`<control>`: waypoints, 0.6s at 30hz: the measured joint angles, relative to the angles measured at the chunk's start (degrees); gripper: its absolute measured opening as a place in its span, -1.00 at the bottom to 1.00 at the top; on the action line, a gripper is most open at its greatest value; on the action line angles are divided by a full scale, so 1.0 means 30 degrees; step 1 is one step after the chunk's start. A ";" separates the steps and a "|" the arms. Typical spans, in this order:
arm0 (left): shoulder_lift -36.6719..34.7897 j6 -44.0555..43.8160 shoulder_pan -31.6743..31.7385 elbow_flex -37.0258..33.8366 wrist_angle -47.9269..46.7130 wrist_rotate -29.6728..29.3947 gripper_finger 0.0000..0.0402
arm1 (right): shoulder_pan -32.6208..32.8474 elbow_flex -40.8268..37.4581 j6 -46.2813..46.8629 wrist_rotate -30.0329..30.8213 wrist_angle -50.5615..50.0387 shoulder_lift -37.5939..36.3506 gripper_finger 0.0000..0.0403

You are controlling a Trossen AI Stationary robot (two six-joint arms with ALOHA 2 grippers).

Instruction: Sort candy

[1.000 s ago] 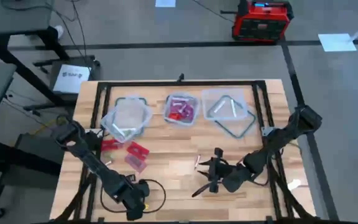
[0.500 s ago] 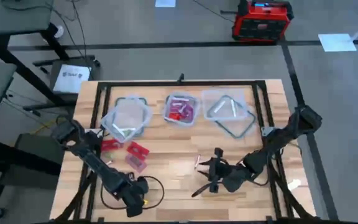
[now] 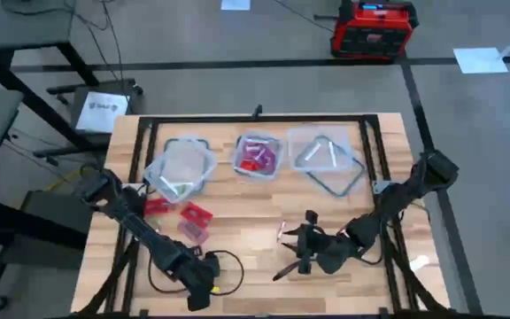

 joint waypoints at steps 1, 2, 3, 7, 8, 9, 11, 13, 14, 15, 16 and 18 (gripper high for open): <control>-0.0391 0.0358 0.0243 0.0078 -0.0125 -0.0230 -0.99 | 0.0000 0.0000 0.0000 0.0007 -0.0013 0.0000 -0.34; -0.0846 0.0702 0.0467 0.0156 -0.0255 -0.0523 -0.99 | 0.0000 0.0000 0.0000 0.0007 -0.0013 0.0000 -0.34; -0.1344 0.1136 0.0683 0.0265 -0.0508 -0.0979 -0.99 | 0.0000 0.0000 0.0000 0.0007 -0.0006 0.0000 -0.34; -0.3834 0.2957 0.1588 0.0412 -0.2215 -0.3688 -1.00 | 0.0000 0.0000 0.0003 0.0007 -0.0006 0.0000 -0.34; -0.4474 0.3158 0.1852 0.0412 -0.3075 -0.4645 -1.00 | -0.0002 0.0000 0.0010 0.0007 -0.0006 0.0000 -0.34; -0.5101 0.3291 0.2132 0.0405 -0.3988 -0.5690 -1.00 | -0.0001 0.0000 0.0013 0.0007 -0.0007 0.0000 -0.34; -0.6390 0.3344 0.2793 0.0405 -0.5739 -0.7861 -1.00 | 0.0000 0.0000 0.0015 0.0007 -0.0007 0.0000 -0.34; -0.7487 0.3173 0.3483 0.0405 -0.7513 -0.9641 -1.00 | 0.0000 0.0000 0.0022 0.0007 -0.0006 0.0000 -0.34; -0.7914 0.2977 0.3842 0.0405 -0.8222 -1.0188 -1.00 | -0.0004 0.0000 0.0026 0.0007 0.0001 0.0000 -0.34; -0.8281 0.2905 0.4272 0.0405 -0.8697 -1.0472 -1.00 | -0.0005 0.0000 0.0050 0.0007 -0.0006 0.0000 -0.34; -0.8620 0.2947 0.4706 0.0405 -0.8974 -1.0485 -1.00 | -0.0006 0.0000 0.0058 0.0007 0.0004 0.0000 -0.34; -0.9069 0.3476 0.5352 0.0405 -0.8905 -1.0470 -1.00 | 0.0000 0.0000 0.0062 0.0007 -0.0002 0.0000 -0.34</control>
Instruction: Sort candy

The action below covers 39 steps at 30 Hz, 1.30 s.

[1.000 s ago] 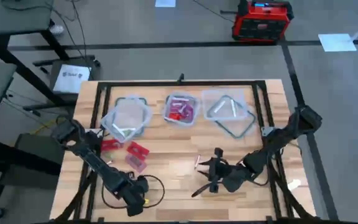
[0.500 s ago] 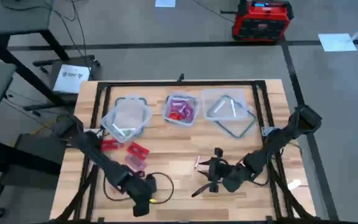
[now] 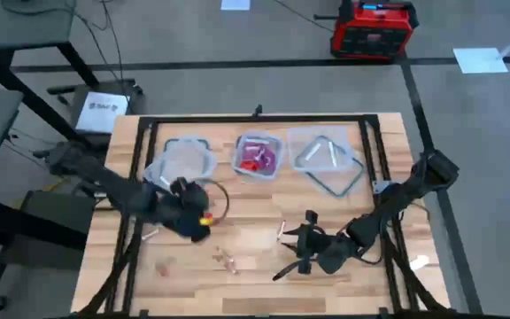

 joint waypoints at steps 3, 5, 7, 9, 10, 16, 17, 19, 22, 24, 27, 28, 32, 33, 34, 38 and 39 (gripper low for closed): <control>-0.0077 0.0948 0.0478 0.0000 0.1239 0.1014 -1.00 | -0.0003 0.0000 -0.0003 0.0000 0.0003 0.0000 -0.34; 0.0195 0.1459 0.0528 -0.0123 0.2778 0.2631 -1.00 | -0.0004 0.0000 -0.0003 0.0000 0.0000 0.0000 -0.34; 0.0657 0.1871 0.0491 -0.0372 0.4372 0.3938 -1.00 | -0.0006 0.0000 -0.0003 0.0000 0.0001 0.0000 -0.34; 0.1387 0.2083 0.0413 -0.0437 0.4732 0.4233 -1.00 | 0.0000 0.0000 -0.0011 0.0000 0.0007 0.0000 -0.34; 0.1749 0.2096 0.0412 -0.0444 0.4678 0.4233 -1.00 | 0.0000 0.0000 -0.0011 0.0000 -0.0004 0.0000 -0.34; 0.3845 0.2015 0.0886 -0.0452 0.4509 0.4211 -0.83 | -0.0007 0.0000 -0.0003 0.0000 0.0003 0.0000 -0.34; 0.4104 0.2060 0.0966 -0.0452 0.4559 0.4210 -0.78 | -0.0001 0.0000 -0.0003 0.0000 0.0010 0.0000 -0.34; 0.4561 0.2214 0.1113 -0.0452 0.4563 0.4204 -0.68 | 0.0000 0.0000 -0.0007 0.0000 0.0003 0.0000 -0.34; 0.4932 0.2314 0.1263 -0.0459 0.4524 0.4258 -0.56 | -0.0007 0.0000 -0.0003 0.0000 0.0005 0.0000 -0.34; 0.5069 0.2394 0.1359 -0.0459 0.4578 0.4357 -0.51 | 0.0000 0.0000 -0.0003 0.0000 -0.0004 0.0000 -0.34; 0.5101 0.2648 0.1366 -0.0459 0.4593 0.4576 -0.46 | -0.0007 0.0000 -0.0003 0.0000 0.0003 0.0000 -0.34; 0.5120 0.2809 0.1366 -0.0459 0.4652 0.4575 -0.46 | -0.0004 0.0000 -0.0008 0.0000 0.0003 0.0000 -0.34; 0.5156 0.3166 0.1293 -0.0459 0.4802 0.4575 -0.46 | -0.0007 0.0000 -0.0003 0.0000 -0.0004 0.0000 -0.34; 0.5199 0.3244 0.1287 -0.0459 0.5081 0.4575 -0.46 | 0.0000 0.0000 -0.0007 0.0000 0.0000 0.0000 -0.34; 0.5396 0.3499 0.1286 -0.0454 0.5534 0.4563 -0.46 | 0.0000 0.0000 -0.0005 0.0000 0.0009 0.0000 -0.34; 0.6622 0.6241 0.1392 -0.0459 0.7733 0.3903 -0.46 | -0.0007 -0.0007 -0.0003 -0.0002 -0.0009 0.0000 -0.34; 0.7008 0.7103 0.1462 -0.0452 0.8285 0.3760 -0.46 | -0.0007 -0.0007 -0.0003 -0.0004 -0.0031 0.0000 -0.34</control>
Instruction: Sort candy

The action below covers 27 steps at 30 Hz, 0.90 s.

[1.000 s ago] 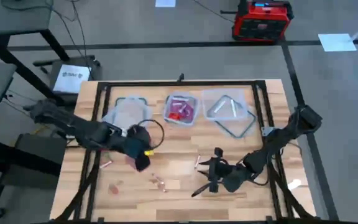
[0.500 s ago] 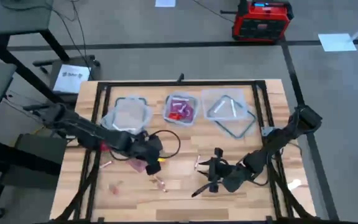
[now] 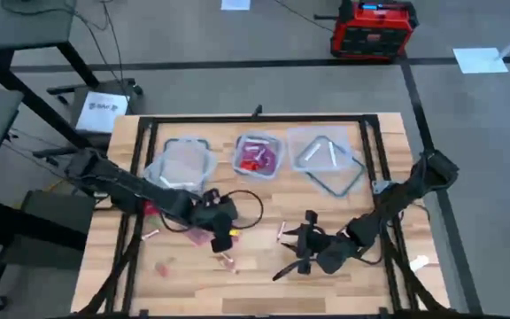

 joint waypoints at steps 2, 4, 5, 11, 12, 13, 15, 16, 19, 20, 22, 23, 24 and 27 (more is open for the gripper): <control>0.0877 0.1568 0.0254 0.0000 0.0156 -0.0056 -0.46 | 0.0006 0.0000 0.0007 -0.0003 -0.0016 0.0000 -0.34; 0.1663 0.2628 0.0524 0.0000 -0.0118 -0.0037 -0.46 | 0.0004 0.0000 0.0007 -0.0003 -0.0002 0.0000 -0.34; 0.1998 0.3005 0.0702 -0.0010 -0.0430 -0.0037 -0.46 | 0.0006 0.0000 0.0007 -0.0003 -0.0014 0.0000 -0.34; 0.3076 0.4355 0.1651 -0.0015 -0.0620 -0.0032 -0.46 | 0.0006 0.0000 0.0007 -0.0003 -0.0046 0.0000 -0.34; 0.3190 0.4487 0.1816 -0.0015 -0.0546 0.0024 -0.46 | 0.0007 0.0000 0.0007 -0.0003 -0.0073 0.0000 -0.34; 0.3281 0.4587 0.1948 -0.0015 -0.0507 0.0275 -0.46 | 0.0004 0.0000 0.0007 -0.0003 -0.0125 0.0000 -0.34; 0.3516 0.4672 0.2216 -0.0015 -0.0382 0.1011 -0.46 | 0.0000 0.0000 0.0022 -0.0003 -0.0347 0.0000 -0.34; 0.3594 0.4762 0.2342 -0.0015 -0.0195 0.1540 -0.46 | 0.0000 0.0000 0.0022 -0.0003 -0.0375 0.0000 -0.34; 0.3992 0.5007 0.2672 -0.0004 0.0602 0.2647 -0.46 | 0.0002 0.0000 0.0024 -0.0003 -0.0381 0.0000 -0.34; 0.4198 0.5003 0.2783 0.0000 0.0699 0.2685 -0.46 | 0.0007 0.0000 0.0029 -0.0003 -0.0443 0.0000 -0.34; 0.4647 0.5003 0.3001 0.0007 0.0766 0.2834 -0.50 | 0.0000 0.0000 0.0034 -0.0003 -0.0399 0.0000 -0.34; 0.4866 0.5003 0.3086 0.0034 0.0759 0.2828 -0.54 | 0.0006 0.0000 0.0091 -0.0003 -0.0422 0.0000 -0.34; 0.5004 0.5003 0.3135 0.0044 0.0725 0.2824 -0.60 | 0.0000 0.0000 0.0132 -0.0003 -0.0389 0.0000 -0.34; 0.5288 0.5333 0.3139 0.0170 0.0437 0.2664 -0.89 | 0.0004 0.0000 0.0153 -0.0007 -0.0377 0.0000 -0.34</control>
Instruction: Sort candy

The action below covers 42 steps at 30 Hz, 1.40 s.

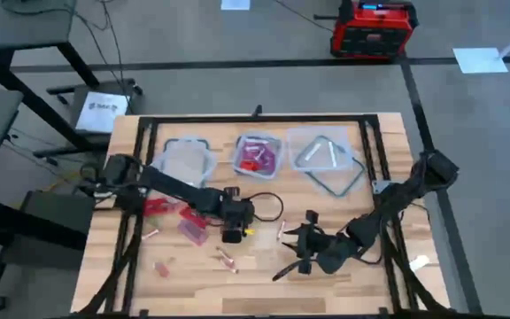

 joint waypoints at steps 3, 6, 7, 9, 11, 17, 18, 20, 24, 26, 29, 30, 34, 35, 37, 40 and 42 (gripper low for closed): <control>-0.0255 -0.0237 -0.0059 0.0431 -0.0277 -0.0004 -0.96 | -0.0003 0.0000 0.0000 -0.0004 0.0005 0.0000 -0.34; -0.1204 -0.0262 -0.0238 0.1435 -0.1677 -0.0704 -0.99 | -0.0004 0.0000 0.0003 0.0000 -0.0016 0.0000 -0.34; -0.1652 -0.0239 -0.0327 0.1995 -0.2026 -0.1355 -0.99 | -0.0004 0.0000 0.0007 0.0001 -0.0008 0.0000 -0.34; -0.2760 -0.0227 -0.0491 0.2939 -0.3490 -0.3158 -1.00 | -0.0003 0.0000 0.0006 -0.0004 -0.0022 0.0000 -0.34; -0.3912 -0.0275 -0.0501 0.3460 -0.5635 -0.5224 -1.00 | 0.0003 0.0000 0.0007 -0.0003 -0.0010 0.0000 -0.34; -0.7396 -0.5024 0.0546 0.3561 -1.4991 -1.1008 -1.00 | 0.0003 0.0000 0.0013 0.0003 -0.0021 0.0000 -0.34; -0.8007 -0.6240 0.0904 0.3310 -1.6185 -1.1383 -1.00 | 0.0003 0.0000 0.0007 -0.0004 -0.0030 0.0000 -0.34; -0.9143 -0.7700 0.1707 0.2472 -1.7662 -1.1270 -1.00 | 0.0003 0.0000 0.0015 0.0003 -0.0010 0.0000 -0.34; -1.1480 -0.8666 0.3831 0.0433 -1.7793 -0.8625 -0.88 | 0.0003 0.0000 0.0020 -0.0013 0.0088 0.0000 -0.34; -1.2359 -0.8650 0.4856 -0.0795 -1.7410 -0.7746 -0.77 | 0.0018 0.0000 0.0022 -0.0019 0.0131 0.0000 -0.34; -1.3221 -0.9130 0.6120 -0.2430 -1.6435 -0.6153 -0.56 | 0.0018 0.0000 0.0022 -0.0019 0.0150 0.0000 -0.34; -1.3441 -0.9156 0.6403 -0.2921 -1.6074 -0.5526 -0.48 | 0.0018 0.0000 0.0022 -0.0026 0.0157 0.0000 -0.34; -1.3559 -0.9208 0.6623 -0.4174 -1.5200 -0.2982 -0.24 | 0.0015 0.0000 0.0022 -0.0029 0.0157 0.0000 -0.34; -1.3521 -0.9372 0.6505 -0.4299 -1.5025 -0.1964 -0.20 | 0.0002 0.0000 0.0022 -0.0033 0.0148 0.0000 -0.34; -1.3349 -0.9671 0.5963 -0.4345 -1.4586 -0.0077 -0.17 | -0.0001 0.0000 0.0022 -0.0033 0.0161 0.0000 -0.34; -1.3336 -1.0415 0.4154 -0.4342 -1.3248 0.1862 -0.17 | 0.0003 0.0000 0.0022 -0.0033 0.0148 0.0000 -0.34; -1.3331 -1.1119 0.2429 -0.4153 -1.2707 0.2504 -0.17 | -0.0004 0.0000 0.0022 -0.0033 0.0168 0.0000 -0.34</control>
